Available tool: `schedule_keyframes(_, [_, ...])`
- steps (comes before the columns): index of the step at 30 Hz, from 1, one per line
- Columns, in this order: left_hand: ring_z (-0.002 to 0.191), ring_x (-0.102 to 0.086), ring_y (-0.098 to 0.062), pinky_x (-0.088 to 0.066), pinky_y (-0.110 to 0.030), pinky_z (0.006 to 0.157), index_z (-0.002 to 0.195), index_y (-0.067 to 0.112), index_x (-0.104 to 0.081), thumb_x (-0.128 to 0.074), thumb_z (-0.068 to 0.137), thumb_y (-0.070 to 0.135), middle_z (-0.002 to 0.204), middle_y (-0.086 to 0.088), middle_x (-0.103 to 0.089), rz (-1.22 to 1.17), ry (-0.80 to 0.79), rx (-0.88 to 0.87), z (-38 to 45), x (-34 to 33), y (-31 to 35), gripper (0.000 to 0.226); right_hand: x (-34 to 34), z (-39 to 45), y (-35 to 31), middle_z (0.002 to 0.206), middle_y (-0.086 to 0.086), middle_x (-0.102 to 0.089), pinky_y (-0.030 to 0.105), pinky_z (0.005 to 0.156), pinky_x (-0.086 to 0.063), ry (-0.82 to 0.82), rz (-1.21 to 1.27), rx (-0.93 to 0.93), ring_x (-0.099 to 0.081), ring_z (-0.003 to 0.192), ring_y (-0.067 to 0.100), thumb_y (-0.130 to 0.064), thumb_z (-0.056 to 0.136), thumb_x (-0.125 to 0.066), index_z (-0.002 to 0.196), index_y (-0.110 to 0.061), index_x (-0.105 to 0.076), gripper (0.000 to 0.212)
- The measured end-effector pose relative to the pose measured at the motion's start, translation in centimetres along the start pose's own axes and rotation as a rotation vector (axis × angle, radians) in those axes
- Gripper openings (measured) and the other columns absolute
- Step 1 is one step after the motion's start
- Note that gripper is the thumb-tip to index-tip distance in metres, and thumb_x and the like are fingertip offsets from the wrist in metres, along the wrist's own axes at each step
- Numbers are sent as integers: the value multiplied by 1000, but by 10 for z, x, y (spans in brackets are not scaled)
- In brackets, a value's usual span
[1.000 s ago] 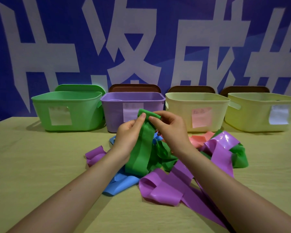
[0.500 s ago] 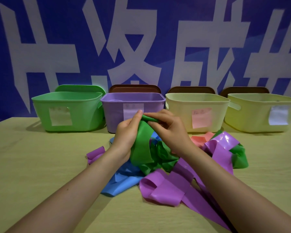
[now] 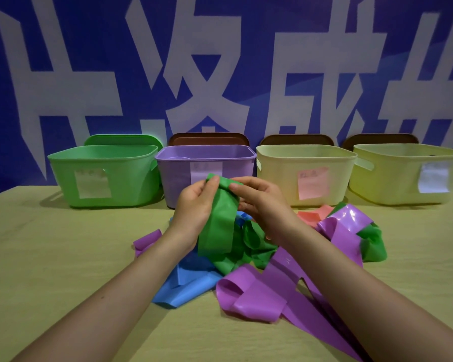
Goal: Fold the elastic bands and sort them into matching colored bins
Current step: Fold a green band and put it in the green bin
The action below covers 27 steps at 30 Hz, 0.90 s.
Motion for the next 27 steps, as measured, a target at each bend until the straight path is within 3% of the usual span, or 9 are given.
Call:
schedule_keyframes(4, [64, -64, -16, -50, -26, 61, 82, 14, -70, -53, 96, 29, 72, -6, -71, 15, -9, 8, 1, 1, -2, 27, -2, 0, -1, 78, 6, -66, 18, 58, -52, 10, -5, 8, -64, 58, 9, -1, 87, -63, 92, -6, -65, 8])
schedule_keyframes(8, [68, -64, -24, -50, -34, 69, 87, 10, -72, -55, 93, 34, 80, -15, -71, 12, -24, 28, 2, -1, -6, 30, 1, 0, -5, 70, 3, -60, 14, 47, -44, 78, -75, 21, -51, 44, 2, 2, 85, -65, 83, -11, -65, 13])
schedule_keyframes(13, [67, -65, -23, -50, -33, 69, 83, 12, -73, -61, 90, 34, 78, -13, -72, 35, -7, 71, 3, -4, -8, 27, 8, 3, -7, 73, 6, -60, 22, 57, -43, 166, -132, 42, -48, 49, 7, 0, 84, -66, 80, -13, -65, 14])
schedule_keyframes(18, [70, -67, -27, -53, -38, 71, 81, 10, -74, -65, 85, 43, 78, -15, -73, 48, -5, 127, 1, -5, -12, 34, 9, 2, -9, 67, 3, -58, 17, 51, -42, 205, -234, 103, -49, 45, 0, 2, 85, -65, 80, -13, -64, 16])
schedule_keyframes(21, [67, -68, -23, -52, -33, 68, 87, 9, -73, -62, 90, 36, 79, -14, -73, 3, -16, 137, 3, -4, -14, 29, 6, -1, -10, 63, 1, -52, 18, 48, -43, 175, -354, 196, -50, 45, 3, 0, 86, -65, 82, -16, -64, 16])
schedule_keyframes(25, [81, -68, -27, -54, -39, 81, 91, 12, -70, -55, 96, 24, 91, -17, -72, -105, -50, 101, 4, -5, -15, 20, 2, -4, -11, 64, -2, -49, 16, 45, -40, 132, -406, 286, -49, 44, 3, 0, 87, -65, 83, -19, -64, 19])
schedule_keyframes(27, [79, -69, -24, -56, -34, 76, 92, 12, -69, -53, 97, 22, 90, -15, -72, -134, -69, 103, 5, -6, -14, 19, 2, -3, -12, 63, -3, -51, 17, 47, -42, 116, -418, 339, -49, 47, 4, 0, 86, -65, 82, -22, -65, 22])
Point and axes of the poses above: each hand's wrist, its own z-axis towards the middle knuckle, its own x-axis out of the back of the hand, y = z × x, the point moved 3 cm from there along z, towards the middle knuckle
